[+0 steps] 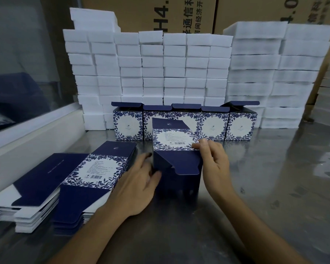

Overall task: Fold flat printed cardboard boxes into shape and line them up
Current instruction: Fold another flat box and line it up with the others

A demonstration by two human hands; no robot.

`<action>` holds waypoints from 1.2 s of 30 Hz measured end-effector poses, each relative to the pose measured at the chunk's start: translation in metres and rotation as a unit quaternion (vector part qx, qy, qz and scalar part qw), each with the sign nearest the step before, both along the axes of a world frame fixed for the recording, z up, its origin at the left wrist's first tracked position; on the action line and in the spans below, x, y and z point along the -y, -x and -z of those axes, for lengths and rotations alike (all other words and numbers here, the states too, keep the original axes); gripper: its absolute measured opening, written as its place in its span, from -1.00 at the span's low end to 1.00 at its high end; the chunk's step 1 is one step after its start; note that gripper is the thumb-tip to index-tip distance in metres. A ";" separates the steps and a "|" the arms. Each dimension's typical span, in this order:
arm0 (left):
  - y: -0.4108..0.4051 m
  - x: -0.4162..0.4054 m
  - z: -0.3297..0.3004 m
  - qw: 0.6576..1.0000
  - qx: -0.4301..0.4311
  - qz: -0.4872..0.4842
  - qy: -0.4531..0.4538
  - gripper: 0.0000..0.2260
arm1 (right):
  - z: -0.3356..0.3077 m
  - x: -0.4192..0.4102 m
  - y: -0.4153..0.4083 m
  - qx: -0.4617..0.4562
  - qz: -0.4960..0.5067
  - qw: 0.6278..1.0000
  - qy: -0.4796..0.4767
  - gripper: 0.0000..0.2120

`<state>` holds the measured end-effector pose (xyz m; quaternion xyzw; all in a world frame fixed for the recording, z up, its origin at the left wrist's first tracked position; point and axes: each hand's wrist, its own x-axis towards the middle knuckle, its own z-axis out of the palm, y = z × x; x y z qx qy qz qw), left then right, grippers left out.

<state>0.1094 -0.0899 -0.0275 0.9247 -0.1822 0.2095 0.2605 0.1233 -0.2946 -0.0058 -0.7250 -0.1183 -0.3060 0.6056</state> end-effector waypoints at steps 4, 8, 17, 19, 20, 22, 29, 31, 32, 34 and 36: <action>0.005 0.006 -0.008 0.984 0.084 0.026 0.155 -0.53 | 0.003 0.004 -0.003 0.000 -0.025 1.000 0.009 -0.79; 0.005 0.015 -0.006 0.979 0.119 0.016 0.163 -0.52 | 0.005 0.002 -0.006 0.006 0.000 0.999 0.034 -0.85; 0.007 0.021 -0.009 0.971 0.169 -0.046 0.165 -0.66 | 0.005 -0.010 0.001 0.118 0.094 0.971 0.186 -0.84; 0.010 0.024 -0.011 0.970 0.173 -0.055 0.159 -0.64 | 0.005 -0.019 0.006 0.134 0.100 0.961 0.218 -0.81; 0.011 0.025 -0.012 0.970 0.175 -0.057 0.157 -0.61 | 0.006 -0.023 0.009 0.139 0.103 0.956 0.239 -0.80; 0.012 0.026 -0.014 0.970 0.178 -0.060 0.154 -0.59 | 0.007 -0.032 0.014 0.142 0.116 0.940 0.286 -0.79; 0.012 0.031 -0.014 0.969 0.192 -0.079 0.137 -0.70 | 0.006 -0.043 0.015 0.128 0.129 0.943 0.277 -0.86; 0.010 0.031 -0.015 0.969 0.194 -0.076 0.135 -0.72 | 0.004 -0.043 0.013 0.121 0.137 0.945 0.270 -0.89; 0.010 0.031 -0.015 0.969 0.194 -0.074 0.135 -0.71 | 0.003 -0.043 0.012 0.119 0.140 0.946 0.268 -0.90; 0.009 0.030 -0.014 0.969 0.194 -0.069 0.135 -0.65 | 0.002 -0.043 0.011 0.118 0.141 0.946 0.265 -0.90; 0.009 0.029 -0.014 0.968 0.196 -0.064 0.141 -0.63 | 0.004 -0.040 0.011 0.125 0.142 0.944 0.270 -0.88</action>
